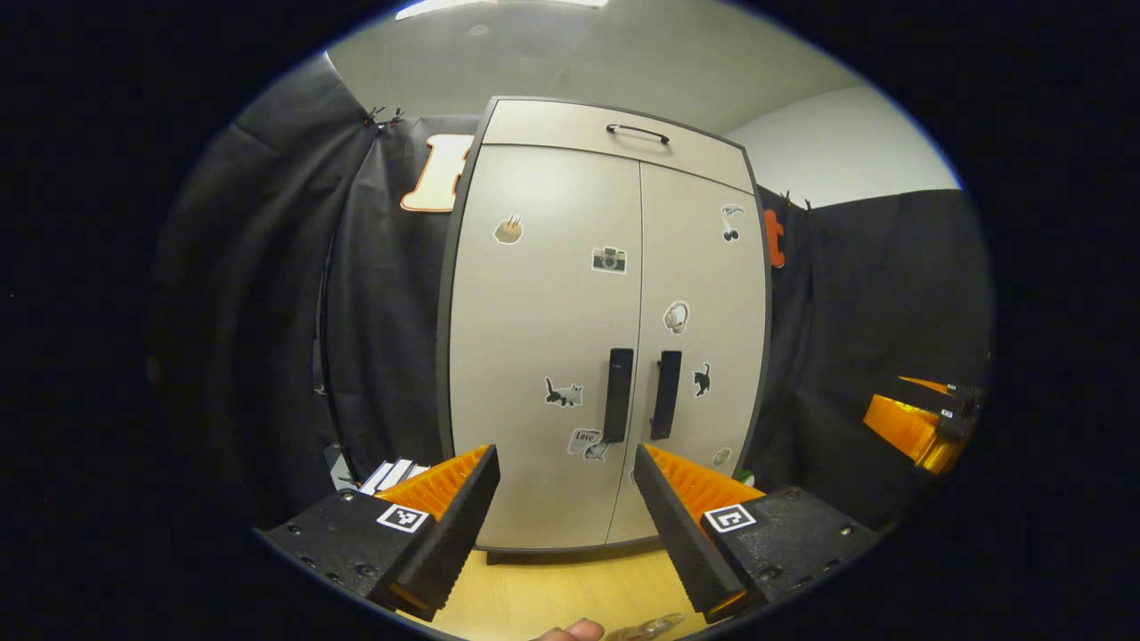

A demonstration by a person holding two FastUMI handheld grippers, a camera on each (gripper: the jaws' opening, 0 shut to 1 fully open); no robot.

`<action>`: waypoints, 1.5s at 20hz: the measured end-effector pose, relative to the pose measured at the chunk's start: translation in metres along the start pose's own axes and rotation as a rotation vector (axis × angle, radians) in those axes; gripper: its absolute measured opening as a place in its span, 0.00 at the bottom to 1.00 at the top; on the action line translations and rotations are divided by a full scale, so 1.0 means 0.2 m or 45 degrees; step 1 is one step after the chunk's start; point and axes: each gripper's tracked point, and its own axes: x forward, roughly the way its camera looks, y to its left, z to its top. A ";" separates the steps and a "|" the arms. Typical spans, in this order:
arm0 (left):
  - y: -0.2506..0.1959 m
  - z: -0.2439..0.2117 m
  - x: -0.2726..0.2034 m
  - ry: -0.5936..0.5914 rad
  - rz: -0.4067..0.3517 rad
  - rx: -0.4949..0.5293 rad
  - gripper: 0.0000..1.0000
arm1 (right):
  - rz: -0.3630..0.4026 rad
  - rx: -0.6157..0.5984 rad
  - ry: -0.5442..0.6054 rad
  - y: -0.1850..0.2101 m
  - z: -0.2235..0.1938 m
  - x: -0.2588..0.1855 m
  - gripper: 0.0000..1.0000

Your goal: Grasp the bottle in the cabinet with the left hand and place it on the coaster, then close the right door with the right hand and the left door with the left hand.

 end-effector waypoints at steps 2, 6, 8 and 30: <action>-0.05 0.00 0.04 0.011 -0.020 -0.019 0.96 | -0.008 0.011 0.012 -0.03 -0.01 0.00 0.97; -0.10 -0.02 0.08 0.013 -0.006 0.025 0.96 | -0.038 -0.003 -0.012 -0.09 0.02 -0.02 0.97; -0.14 -0.04 0.10 0.027 -0.009 0.021 0.96 | -0.037 0.013 -0.021 -0.11 0.03 -0.04 0.97; -0.17 -0.09 0.03 -0.001 -0.036 0.070 0.96 | -0.086 0.025 -0.031 -0.24 -0.01 -0.11 0.97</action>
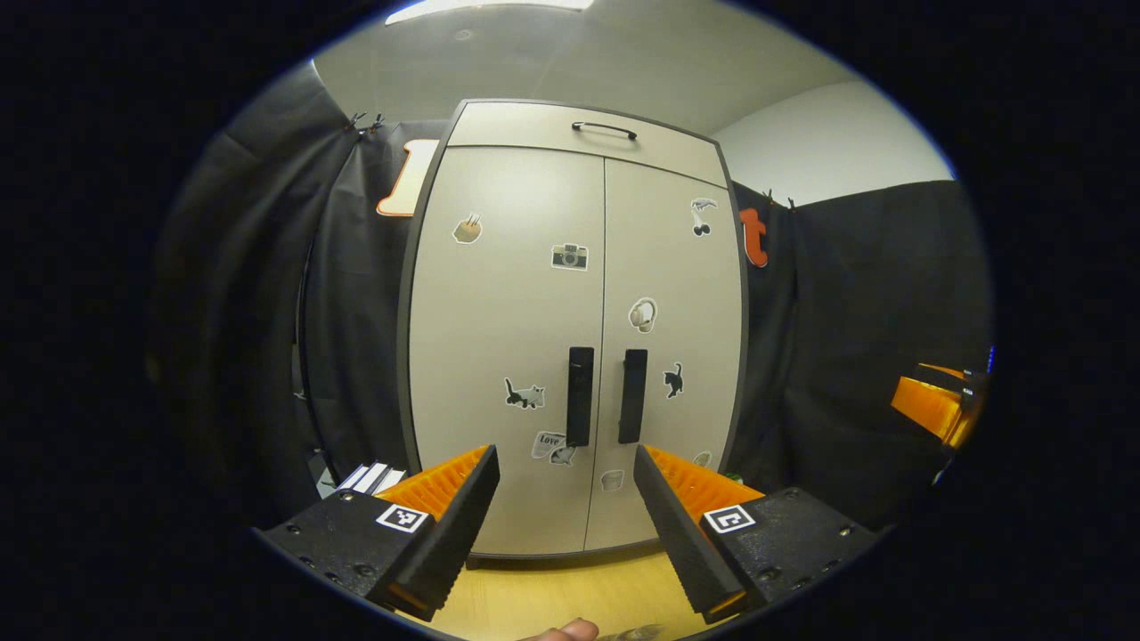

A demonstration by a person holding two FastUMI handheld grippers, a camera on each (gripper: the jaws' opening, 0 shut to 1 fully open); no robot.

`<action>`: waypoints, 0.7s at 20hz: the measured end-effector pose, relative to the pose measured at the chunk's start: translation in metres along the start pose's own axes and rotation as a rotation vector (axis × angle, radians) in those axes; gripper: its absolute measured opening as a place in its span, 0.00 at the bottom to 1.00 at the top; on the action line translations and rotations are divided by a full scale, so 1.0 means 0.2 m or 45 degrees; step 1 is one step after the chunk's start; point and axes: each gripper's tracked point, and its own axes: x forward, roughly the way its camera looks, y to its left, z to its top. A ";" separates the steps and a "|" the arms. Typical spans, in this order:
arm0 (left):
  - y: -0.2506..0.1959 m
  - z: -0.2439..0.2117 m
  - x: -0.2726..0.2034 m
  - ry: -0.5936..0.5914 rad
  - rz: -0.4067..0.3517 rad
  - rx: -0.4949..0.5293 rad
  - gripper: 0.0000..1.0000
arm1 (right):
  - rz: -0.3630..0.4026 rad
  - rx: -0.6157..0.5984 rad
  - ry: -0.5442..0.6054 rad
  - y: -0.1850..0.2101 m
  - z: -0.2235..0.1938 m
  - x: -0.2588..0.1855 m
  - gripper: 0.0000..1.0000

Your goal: Grasp the bottle in the cabinet with the left hand and place it on the coaster, then close the right door with the right hand and the left door with the left hand.

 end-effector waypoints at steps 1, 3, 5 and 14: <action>0.01 -0.01 -0.01 0.006 0.004 0.000 0.96 | 0.007 0.008 0.011 0.01 -0.03 0.01 0.97; 0.01 -0.04 -0.03 0.017 0.006 -0.010 0.96 | 0.024 0.016 0.033 0.04 -0.06 0.03 0.97; 0.01 -0.05 -0.03 0.018 0.012 -0.008 1.00 | 0.030 0.017 0.047 0.05 -0.08 0.05 0.97; -0.04 0.10 0.06 -0.084 0.062 0.070 0.96 | 0.028 0.023 0.045 0.01 -0.07 0.11 0.97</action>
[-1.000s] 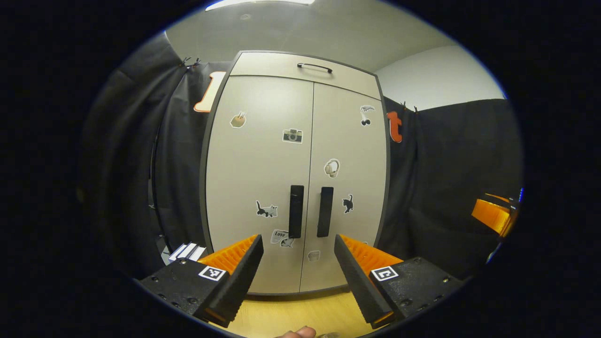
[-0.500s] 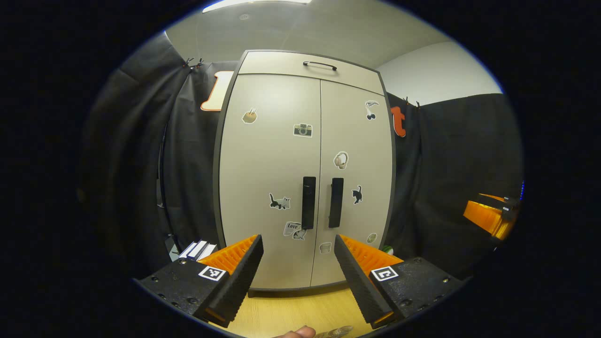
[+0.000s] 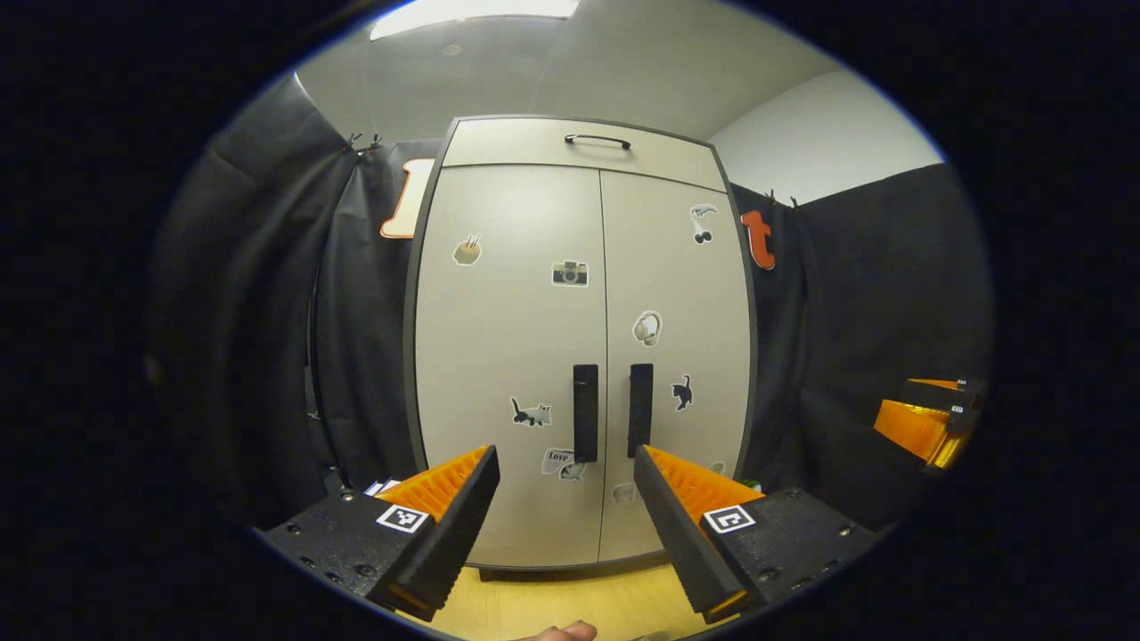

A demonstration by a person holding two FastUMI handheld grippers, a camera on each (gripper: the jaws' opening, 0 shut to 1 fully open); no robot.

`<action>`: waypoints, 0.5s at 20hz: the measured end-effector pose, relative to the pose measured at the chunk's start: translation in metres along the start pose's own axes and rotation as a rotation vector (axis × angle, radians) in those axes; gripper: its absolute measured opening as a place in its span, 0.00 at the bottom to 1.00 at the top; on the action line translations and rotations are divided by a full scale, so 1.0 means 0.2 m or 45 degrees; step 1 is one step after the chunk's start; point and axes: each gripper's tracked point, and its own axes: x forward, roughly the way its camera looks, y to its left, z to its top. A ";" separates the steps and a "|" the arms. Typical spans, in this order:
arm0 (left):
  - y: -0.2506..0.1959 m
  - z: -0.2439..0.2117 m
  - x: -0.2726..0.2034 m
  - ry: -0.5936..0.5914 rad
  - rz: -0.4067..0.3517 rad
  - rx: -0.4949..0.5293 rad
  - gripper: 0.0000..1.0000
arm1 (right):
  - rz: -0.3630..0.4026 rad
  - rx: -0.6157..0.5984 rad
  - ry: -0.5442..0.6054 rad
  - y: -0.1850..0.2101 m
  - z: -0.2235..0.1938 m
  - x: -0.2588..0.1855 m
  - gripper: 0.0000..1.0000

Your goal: Grasp the bottle in the cabinet with the left hand and place it on the coaster, then close the right door with the right hand and the left door with the left hand.

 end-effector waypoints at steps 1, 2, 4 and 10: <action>-0.02 0.01 0.02 -0.010 -0.005 0.006 0.96 | -0.011 -0.001 -0.009 -0.02 0.01 0.00 0.97; -0.05 0.02 0.04 -0.010 -0.012 0.008 0.96 | -0.017 0.001 -0.012 -0.04 0.01 0.00 0.97; -0.11 0.03 0.06 -0.011 -0.032 0.005 0.96 | -0.032 0.003 -0.028 -0.08 0.03 -0.02 0.97; -0.24 0.07 0.11 -0.046 -0.071 -0.021 0.95 | -0.105 0.008 -0.048 -0.25 0.04 -0.13 0.97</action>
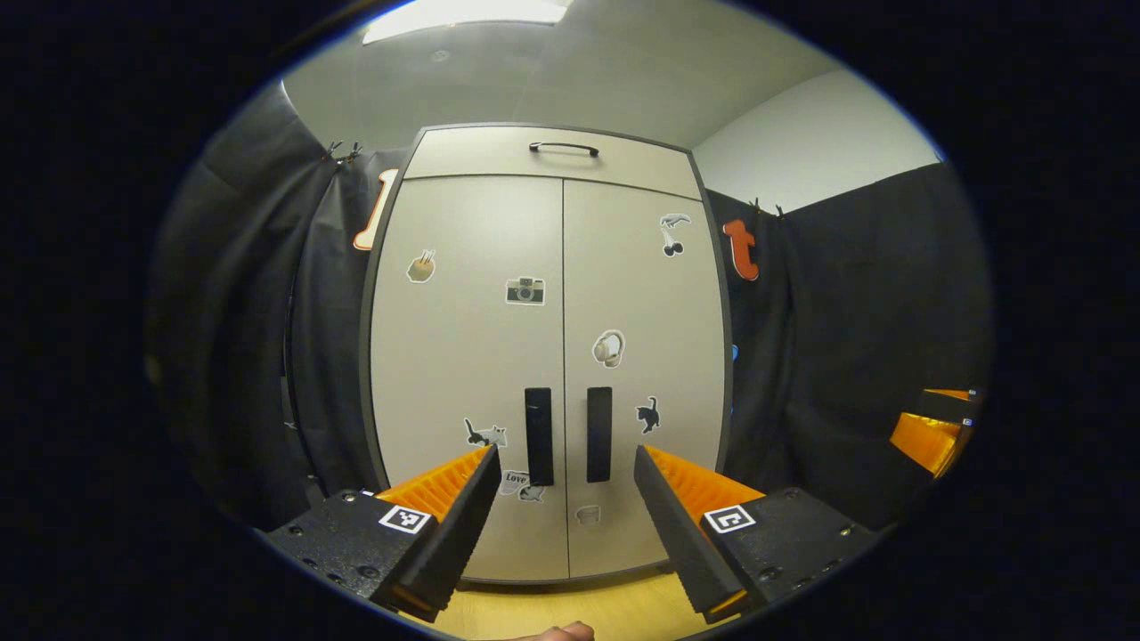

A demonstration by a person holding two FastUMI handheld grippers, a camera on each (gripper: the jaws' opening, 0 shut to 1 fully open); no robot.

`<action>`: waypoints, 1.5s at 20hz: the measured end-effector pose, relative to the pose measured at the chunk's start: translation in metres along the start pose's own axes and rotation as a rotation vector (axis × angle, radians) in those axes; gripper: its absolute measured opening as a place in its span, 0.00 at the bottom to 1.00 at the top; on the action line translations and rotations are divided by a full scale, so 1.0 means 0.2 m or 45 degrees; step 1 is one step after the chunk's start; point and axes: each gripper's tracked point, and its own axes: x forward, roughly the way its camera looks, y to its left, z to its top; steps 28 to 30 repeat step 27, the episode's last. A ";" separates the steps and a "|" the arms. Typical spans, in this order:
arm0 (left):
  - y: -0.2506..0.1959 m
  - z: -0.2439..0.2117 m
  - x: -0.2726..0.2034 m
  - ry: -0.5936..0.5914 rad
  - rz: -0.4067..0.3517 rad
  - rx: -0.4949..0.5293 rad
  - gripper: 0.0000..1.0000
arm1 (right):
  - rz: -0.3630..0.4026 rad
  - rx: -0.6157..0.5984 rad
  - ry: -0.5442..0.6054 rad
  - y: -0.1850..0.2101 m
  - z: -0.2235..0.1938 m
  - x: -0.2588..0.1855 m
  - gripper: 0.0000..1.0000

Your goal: Grasp the bottle in the cabinet with the left hand and place it on the coaster, then close the right door with the right hand and the left door with the left hand.

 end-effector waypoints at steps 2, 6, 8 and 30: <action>-0.03 -0.01 0.01 0.012 -0.012 -0.003 0.95 | -0.018 -0.007 0.004 -0.04 -0.01 -0.04 0.97; -0.08 -0.05 0.03 0.036 -0.035 -0.029 0.93 | -0.037 -0.011 -0.005 -0.10 -0.04 -0.09 0.97; -0.10 -0.07 0.06 0.059 -0.035 -0.027 0.95 | -0.046 0.003 0.021 -0.12 -0.08 -0.10 0.97; -0.32 0.03 0.09 -0.015 -0.103 0.008 0.96 | -0.124 -0.018 0.064 -0.33 -0.07 -0.23 0.97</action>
